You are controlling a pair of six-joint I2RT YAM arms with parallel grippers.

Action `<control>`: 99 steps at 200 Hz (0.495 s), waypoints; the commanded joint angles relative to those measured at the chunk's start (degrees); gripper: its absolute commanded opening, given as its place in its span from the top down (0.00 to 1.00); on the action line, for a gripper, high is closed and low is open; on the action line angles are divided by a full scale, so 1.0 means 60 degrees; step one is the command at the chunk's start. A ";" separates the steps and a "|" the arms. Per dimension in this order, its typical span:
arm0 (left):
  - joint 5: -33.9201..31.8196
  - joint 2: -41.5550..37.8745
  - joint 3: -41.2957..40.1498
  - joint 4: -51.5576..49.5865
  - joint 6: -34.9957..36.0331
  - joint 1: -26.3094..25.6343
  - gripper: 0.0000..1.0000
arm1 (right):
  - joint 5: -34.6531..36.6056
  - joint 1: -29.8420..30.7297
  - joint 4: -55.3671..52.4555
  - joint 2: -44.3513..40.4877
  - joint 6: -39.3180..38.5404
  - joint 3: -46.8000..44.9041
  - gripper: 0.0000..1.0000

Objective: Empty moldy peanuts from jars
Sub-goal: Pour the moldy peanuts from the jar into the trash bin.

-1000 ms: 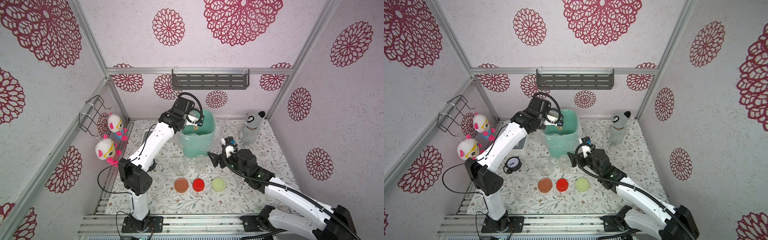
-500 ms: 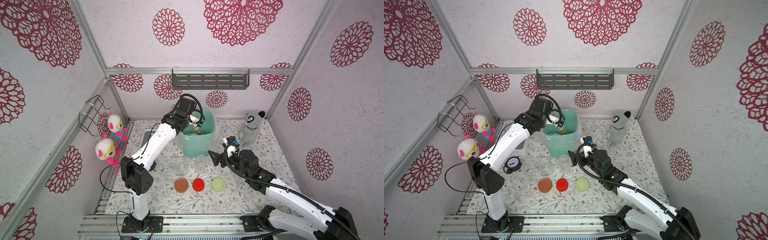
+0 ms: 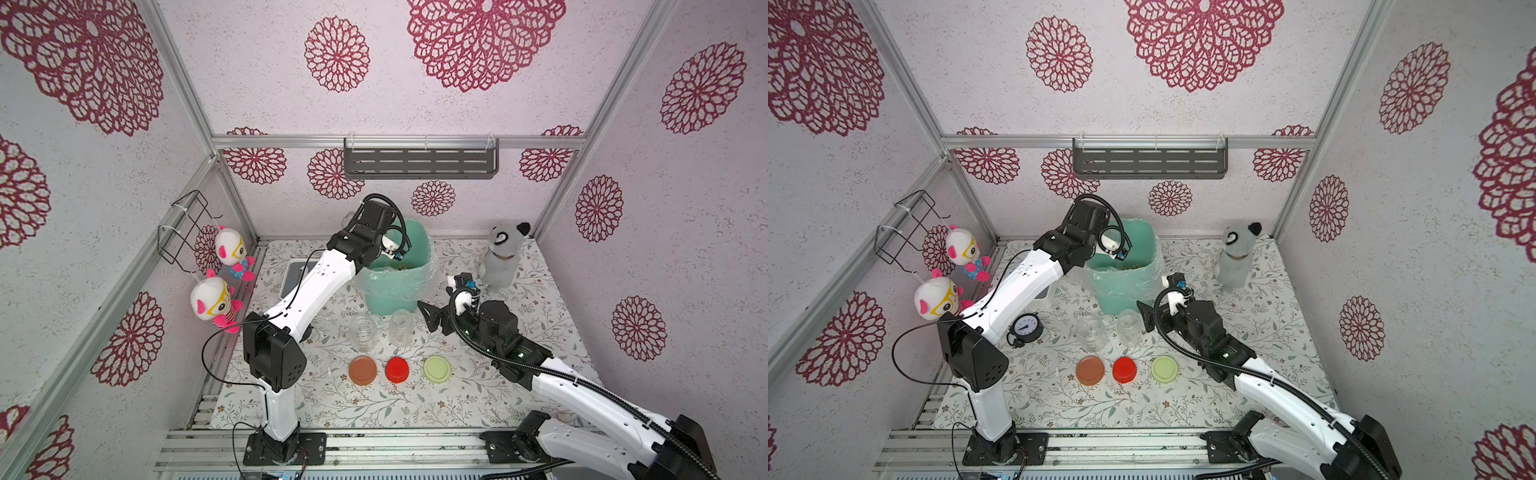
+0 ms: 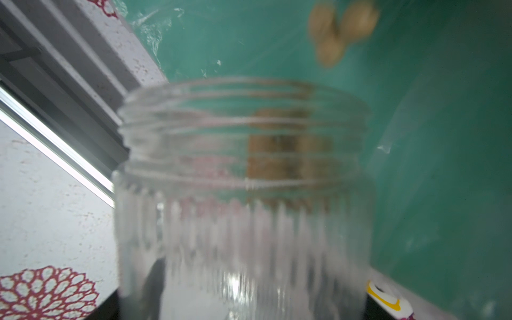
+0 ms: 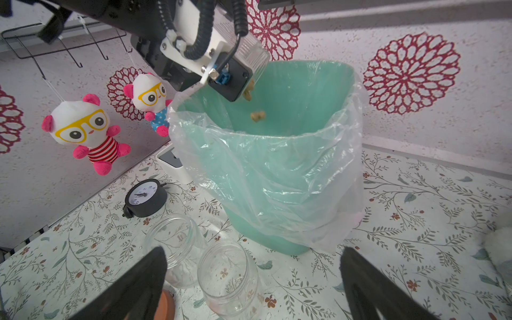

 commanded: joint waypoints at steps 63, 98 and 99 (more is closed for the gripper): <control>-0.0225 -0.0664 0.0082 0.1157 0.1013 -0.0229 1.00 | 0.0284 0.0054 0.0447 -0.0299 0.0061 -0.0037 0.01; -0.0127 -0.0752 -0.0085 0.1723 0.0481 -0.0221 1.00 | 0.0357 0.0054 0.0473 -0.0317 0.0157 -0.0045 0.01; -0.0117 -0.0763 -0.0097 0.1741 0.0446 -0.0217 1.00 | 0.0357 0.0054 0.0481 -0.0325 0.0154 -0.0041 0.01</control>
